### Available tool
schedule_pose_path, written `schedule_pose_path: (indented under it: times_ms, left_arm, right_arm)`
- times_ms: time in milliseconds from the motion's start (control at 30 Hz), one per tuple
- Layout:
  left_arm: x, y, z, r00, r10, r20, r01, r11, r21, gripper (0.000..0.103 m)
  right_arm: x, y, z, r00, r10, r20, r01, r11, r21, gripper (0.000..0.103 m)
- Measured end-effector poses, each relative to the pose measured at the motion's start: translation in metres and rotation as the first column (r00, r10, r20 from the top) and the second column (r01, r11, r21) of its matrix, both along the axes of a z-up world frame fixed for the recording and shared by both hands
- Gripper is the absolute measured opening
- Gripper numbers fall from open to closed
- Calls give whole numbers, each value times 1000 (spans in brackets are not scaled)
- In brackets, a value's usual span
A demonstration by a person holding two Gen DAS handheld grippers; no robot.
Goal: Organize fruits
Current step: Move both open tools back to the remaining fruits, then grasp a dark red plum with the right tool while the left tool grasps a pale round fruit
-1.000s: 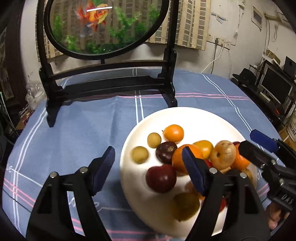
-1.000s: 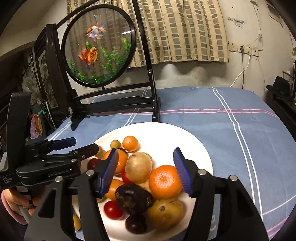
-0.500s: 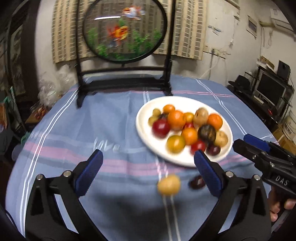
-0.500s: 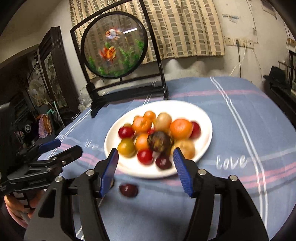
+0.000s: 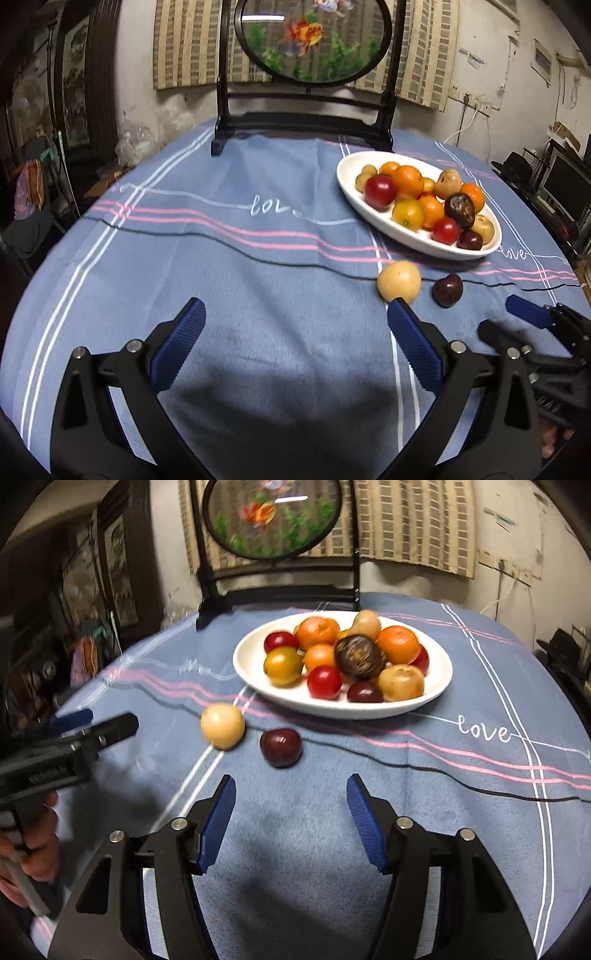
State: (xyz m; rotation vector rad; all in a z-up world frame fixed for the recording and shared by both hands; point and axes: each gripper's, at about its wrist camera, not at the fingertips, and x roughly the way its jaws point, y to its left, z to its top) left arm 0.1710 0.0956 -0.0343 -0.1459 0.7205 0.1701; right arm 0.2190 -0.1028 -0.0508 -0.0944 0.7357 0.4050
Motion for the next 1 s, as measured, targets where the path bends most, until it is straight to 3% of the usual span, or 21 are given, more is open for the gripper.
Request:
schedule_pose_path:
  times_ms: [300, 567, 733, 1000]
  left_arm:
    - [1, 6, 3, 1000, 3, -1, -3, 999, -49, 100]
    - [-2, 15, 6, 1000, 19, 3, -18, 994, -105, 100]
    - [-3, 18, 5, 1000, 19, -6, -20, 990, -140, 100]
    - [-3, 17, 5, 1000, 22, -7, -22, 991, -131, 100]
  right_arm:
    - [23, 13, -13, 996, 14, -93, -16, 1000, -18, 63]
    - [42, 25, -10, 998, -13, -63, 11, 999, -35, 63]
    - [51, 29, -13, 996, -13, -93, 9, 999, -50, 52]
    - [57, 35, -14, 996, -10, -91, 5, 998, -63, 48]
